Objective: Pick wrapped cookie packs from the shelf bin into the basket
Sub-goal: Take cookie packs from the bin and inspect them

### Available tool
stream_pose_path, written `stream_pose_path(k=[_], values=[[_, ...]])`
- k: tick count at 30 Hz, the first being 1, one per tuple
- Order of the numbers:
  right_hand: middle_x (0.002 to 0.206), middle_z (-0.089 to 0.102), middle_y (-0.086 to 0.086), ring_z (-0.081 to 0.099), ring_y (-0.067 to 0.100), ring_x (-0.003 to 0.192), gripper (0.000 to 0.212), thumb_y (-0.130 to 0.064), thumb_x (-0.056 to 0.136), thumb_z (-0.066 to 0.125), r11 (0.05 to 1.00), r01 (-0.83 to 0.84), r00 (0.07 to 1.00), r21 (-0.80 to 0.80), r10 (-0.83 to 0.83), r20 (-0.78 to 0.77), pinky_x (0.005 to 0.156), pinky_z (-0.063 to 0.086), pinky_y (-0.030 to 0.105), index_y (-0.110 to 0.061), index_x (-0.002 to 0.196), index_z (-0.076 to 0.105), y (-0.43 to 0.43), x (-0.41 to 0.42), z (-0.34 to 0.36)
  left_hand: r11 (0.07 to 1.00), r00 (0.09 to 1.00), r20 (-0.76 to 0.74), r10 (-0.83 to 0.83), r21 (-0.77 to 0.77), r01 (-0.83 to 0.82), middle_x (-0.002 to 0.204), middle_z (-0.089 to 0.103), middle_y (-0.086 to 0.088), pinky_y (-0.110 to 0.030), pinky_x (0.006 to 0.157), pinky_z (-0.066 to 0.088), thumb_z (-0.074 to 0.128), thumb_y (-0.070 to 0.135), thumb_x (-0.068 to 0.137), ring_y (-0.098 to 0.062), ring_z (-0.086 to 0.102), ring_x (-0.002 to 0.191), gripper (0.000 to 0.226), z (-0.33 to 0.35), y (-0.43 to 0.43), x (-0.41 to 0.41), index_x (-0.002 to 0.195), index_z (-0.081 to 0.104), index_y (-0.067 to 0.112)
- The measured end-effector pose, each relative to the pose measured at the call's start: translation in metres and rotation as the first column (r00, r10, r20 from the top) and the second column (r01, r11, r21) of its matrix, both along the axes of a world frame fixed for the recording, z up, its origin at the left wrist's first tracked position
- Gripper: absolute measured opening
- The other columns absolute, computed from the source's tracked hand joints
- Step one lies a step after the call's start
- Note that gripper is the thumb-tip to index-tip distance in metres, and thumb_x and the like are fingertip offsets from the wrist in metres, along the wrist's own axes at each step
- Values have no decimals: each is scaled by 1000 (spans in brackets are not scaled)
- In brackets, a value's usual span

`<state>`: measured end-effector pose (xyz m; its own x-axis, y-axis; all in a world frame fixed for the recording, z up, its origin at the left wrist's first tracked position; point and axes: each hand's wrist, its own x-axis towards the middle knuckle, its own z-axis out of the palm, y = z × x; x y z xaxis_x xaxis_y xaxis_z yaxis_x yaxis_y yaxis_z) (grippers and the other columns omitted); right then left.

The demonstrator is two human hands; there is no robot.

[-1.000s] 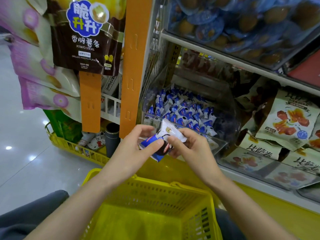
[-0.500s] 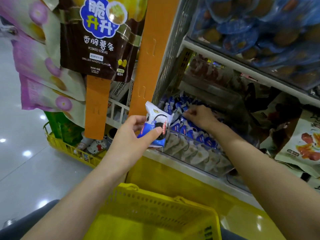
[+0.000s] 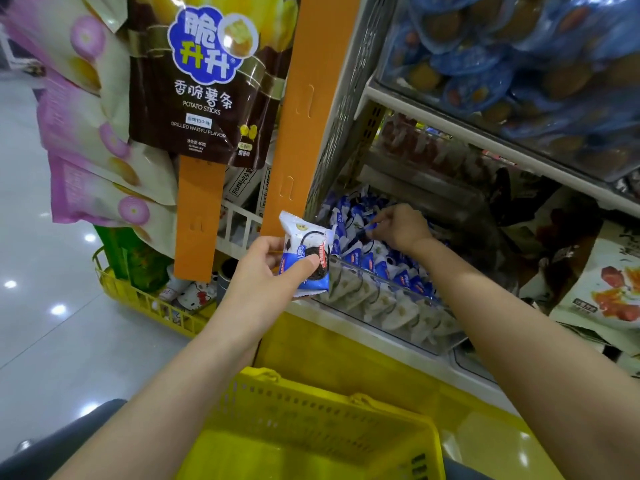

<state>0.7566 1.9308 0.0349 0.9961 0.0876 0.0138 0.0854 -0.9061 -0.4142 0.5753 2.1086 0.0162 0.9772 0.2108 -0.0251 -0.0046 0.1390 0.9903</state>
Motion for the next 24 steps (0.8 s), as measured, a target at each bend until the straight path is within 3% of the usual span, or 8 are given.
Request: stream_pose_path(k=[3,7,9,11,15,18,21,24], values=[[99,65,11,59,19,86,28,-15,86,64,987,27,992,160,-46,120,74,43,27,-5,111,62,-10,-8,10,999,1000,-6,-9,-32,9,97,67,9,-13,62,49,63,27,85,4,66,77,17,0,0,-1,92,49,35],[83,59,2,54,13,78,21,-21,87,64,937,80,943,341,-182,279,71,46,25,-5,101,64,-18,-28,35,991,998,-63,5,-134,-13,100,65,2,-37,87,53,60,23,88,-11,66,92,17,1,-4,0,103,52,25],[75,58,-2,59,7,68,21,-14,86,65,803,20,968,596,-165,190,61,52,18,-3,103,61,-17,-48,44,979,996,-94,2,-202,-21,95,64,2,-36,81,57,58,19,90,-11,68,85,12,0,-5,1,101,52,22],[72,62,-6,62,-1,60,22,-9,85,64,682,-30,993,731,-60,97,50,48,11,-7,107,60,-15,-79,49,966,993,-119,-18,-260,-14,92,65,-1,-31,68,59,54,15,92,-9,70,73,6,0,-7,-2,97,53,19],[72,67,-8,65,3,63,17,-8,84,64,666,-137,981,733,194,7,50,48,14,-16,98,63,-6,-144,34,922,987,-115,-116,-382,64,83,72,-2,-34,65,57,45,31,96,-12,71,70,21,1,-13,-11,97,58,16],[74,66,-5,64,11,66,17,-5,82,66,611,-121,967,782,249,-45,50,48,16,-16,95,62,7,-173,22,902,961,-55,-272,-362,235,86,74,1,-32,66,57,51,53,79,-14,71,81,46,2,-15,-20,106,62,17],[83,66,4,63,12,70,20,-7,81,66,626,-141,964,767,262,-37,58,51,15,-14,99,62,17,-186,19,922,954,-66,-293,-284,263,102,71,-5,-25,68,56,73,40,61,-16,69,90,66,0,-14,-27,118,56,12],[85,68,1,65,5,72,18,-13,88,59,623,-142,973,769,232,-9,62,52,15,-17,105,58,20,-192,20,940,949,-53,-310,-165,298,104,71,-9,-24,65,52,75,20,70,-19,65,87,51,-1,-10,-33,118,58,18]])
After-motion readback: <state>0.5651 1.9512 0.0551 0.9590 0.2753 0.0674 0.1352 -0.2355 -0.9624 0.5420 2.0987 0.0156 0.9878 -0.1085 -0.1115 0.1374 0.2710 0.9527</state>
